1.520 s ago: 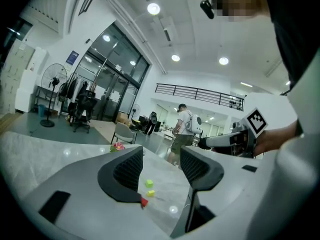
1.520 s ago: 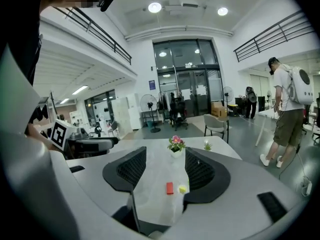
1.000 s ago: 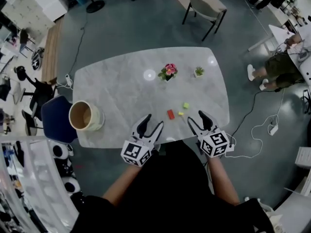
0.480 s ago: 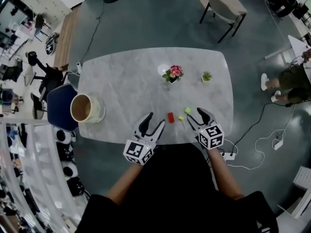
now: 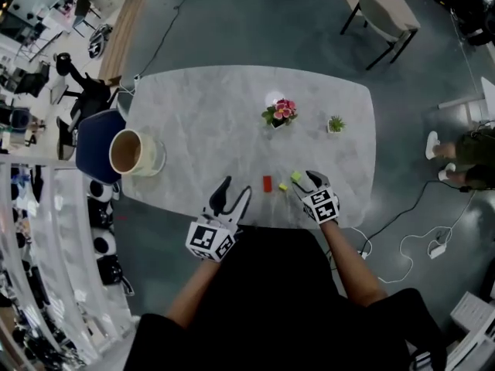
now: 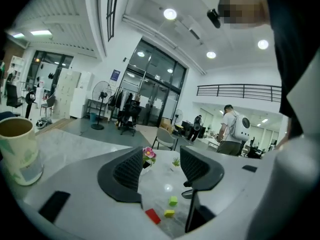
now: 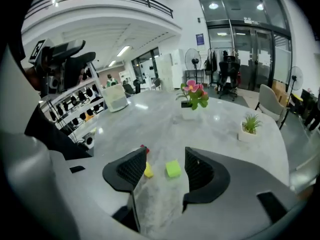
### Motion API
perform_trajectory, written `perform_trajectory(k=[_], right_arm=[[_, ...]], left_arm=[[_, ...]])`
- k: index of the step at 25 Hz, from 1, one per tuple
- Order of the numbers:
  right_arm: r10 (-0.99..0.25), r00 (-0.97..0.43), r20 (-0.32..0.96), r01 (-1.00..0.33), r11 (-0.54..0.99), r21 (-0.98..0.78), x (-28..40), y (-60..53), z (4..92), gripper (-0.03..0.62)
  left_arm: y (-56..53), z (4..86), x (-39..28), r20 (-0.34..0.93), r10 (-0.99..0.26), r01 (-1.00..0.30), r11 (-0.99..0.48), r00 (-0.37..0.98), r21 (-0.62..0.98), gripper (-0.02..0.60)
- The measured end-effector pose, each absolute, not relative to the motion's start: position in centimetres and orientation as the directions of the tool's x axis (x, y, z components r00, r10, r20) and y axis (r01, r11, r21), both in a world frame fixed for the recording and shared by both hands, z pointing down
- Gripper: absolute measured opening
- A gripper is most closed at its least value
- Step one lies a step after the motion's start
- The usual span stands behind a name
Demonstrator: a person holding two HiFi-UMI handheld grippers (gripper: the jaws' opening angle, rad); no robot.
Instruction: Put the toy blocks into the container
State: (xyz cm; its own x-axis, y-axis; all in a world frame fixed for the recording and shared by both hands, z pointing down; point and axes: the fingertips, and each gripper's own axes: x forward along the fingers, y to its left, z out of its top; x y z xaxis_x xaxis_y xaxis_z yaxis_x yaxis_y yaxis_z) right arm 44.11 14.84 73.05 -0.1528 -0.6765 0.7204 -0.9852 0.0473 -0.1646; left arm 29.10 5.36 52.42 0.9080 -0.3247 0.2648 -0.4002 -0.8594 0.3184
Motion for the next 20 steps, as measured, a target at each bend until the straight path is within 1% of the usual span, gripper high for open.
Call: perform_trajectory(k=[4, 11, 16, 17, 18, 19, 20], right_arm=[[-0.624, -0.207, 0.753, -0.978, 0.106, -0.181, 43.7, 14.7, 75.7, 0.209], [-0.545, -0.245, 0.802, -0.969, 0.169, -0.181, 44.0, 14.5, 79.9, 0.209], [-0.498, -0.248, 0.831, -0.966, 0.194, -0.173, 44.0, 14.3, 81.8, 0.209], [-0.491, -0.246, 0.836, -0.966, 0.192, -0.172, 44.1, 14.3, 82.1, 0.203], [-0.485, -0.244, 0.840, -0.967, 0.189, -0.172, 44.1, 14.3, 82.3, 0.184], [-0.481, -0.243, 0.843, -0.967, 0.188, -0.172, 44.1, 14.3, 82.4, 0.147], [-0.479, -0.241, 0.844, -0.968, 0.186, -0.171, 44.1, 14.2, 82.5, 0.138]], left_arm=[[5.5, 52.7, 28.1, 0.283, -0.378, -0.459, -0.825, 0.882, 0.330, 0.212], [5.3, 53.3, 26.9, 0.304, -0.445, -0.531, -0.786, 0.842, 0.318, 0.212], [4.9, 54.2, 26.3, 0.311, -0.466, -0.555, -0.759, 0.828, 0.340, 0.212], [4.8, 54.3, 26.4, 0.312, -0.464, -0.554, -0.757, 0.829, 0.347, 0.212], [4.7, 54.4, 26.6, 0.314, -0.458, -0.551, -0.757, 0.831, 0.352, 0.212], [4.7, 54.6, 26.7, 0.319, -0.448, -0.544, -0.761, 0.835, 0.355, 0.212], [4.8, 54.8, 26.8, 0.324, -0.435, -0.534, -0.767, 0.840, 0.355, 0.212]])
